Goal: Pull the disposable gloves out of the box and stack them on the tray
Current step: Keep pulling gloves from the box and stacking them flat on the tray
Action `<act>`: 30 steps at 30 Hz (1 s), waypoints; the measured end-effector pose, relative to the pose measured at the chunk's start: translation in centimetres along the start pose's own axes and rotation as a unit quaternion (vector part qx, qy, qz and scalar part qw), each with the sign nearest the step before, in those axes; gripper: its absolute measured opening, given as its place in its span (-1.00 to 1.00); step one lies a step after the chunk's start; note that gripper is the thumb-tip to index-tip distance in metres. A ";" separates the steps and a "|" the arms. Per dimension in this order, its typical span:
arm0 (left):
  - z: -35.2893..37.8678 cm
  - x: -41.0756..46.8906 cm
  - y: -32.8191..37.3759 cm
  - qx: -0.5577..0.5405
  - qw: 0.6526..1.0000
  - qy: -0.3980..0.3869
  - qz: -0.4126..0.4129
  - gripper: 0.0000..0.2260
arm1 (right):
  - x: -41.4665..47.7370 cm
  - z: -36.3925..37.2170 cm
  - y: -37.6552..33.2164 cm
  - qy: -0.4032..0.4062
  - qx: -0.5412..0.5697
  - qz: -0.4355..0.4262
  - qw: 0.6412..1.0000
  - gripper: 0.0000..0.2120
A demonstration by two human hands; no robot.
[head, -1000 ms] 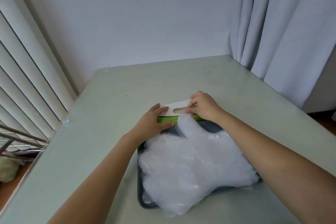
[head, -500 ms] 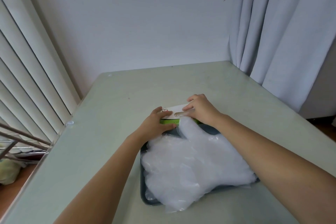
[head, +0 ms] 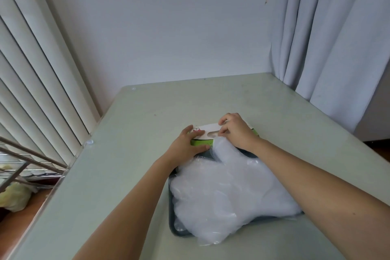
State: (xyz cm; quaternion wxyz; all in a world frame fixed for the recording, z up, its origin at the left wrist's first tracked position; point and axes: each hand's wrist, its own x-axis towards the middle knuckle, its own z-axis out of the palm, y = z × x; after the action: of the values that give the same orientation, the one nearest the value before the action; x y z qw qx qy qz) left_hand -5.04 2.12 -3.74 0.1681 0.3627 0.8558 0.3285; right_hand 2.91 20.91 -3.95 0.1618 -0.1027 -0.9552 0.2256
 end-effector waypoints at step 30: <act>-0.9 -8.3 4.6 0.040 0.993 -0.054 0.094 -0.90 | -10.3 -8.2 -2.6 -0.162 0.601 0.404 0.670 -0.72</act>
State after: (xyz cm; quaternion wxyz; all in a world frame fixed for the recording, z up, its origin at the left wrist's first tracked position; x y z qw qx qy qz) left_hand 2.48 -1.96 0.47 0.1677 0.4650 0.8203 0.2878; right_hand 15.07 19.08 1.47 -0.0753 -0.3212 -0.4890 0.8075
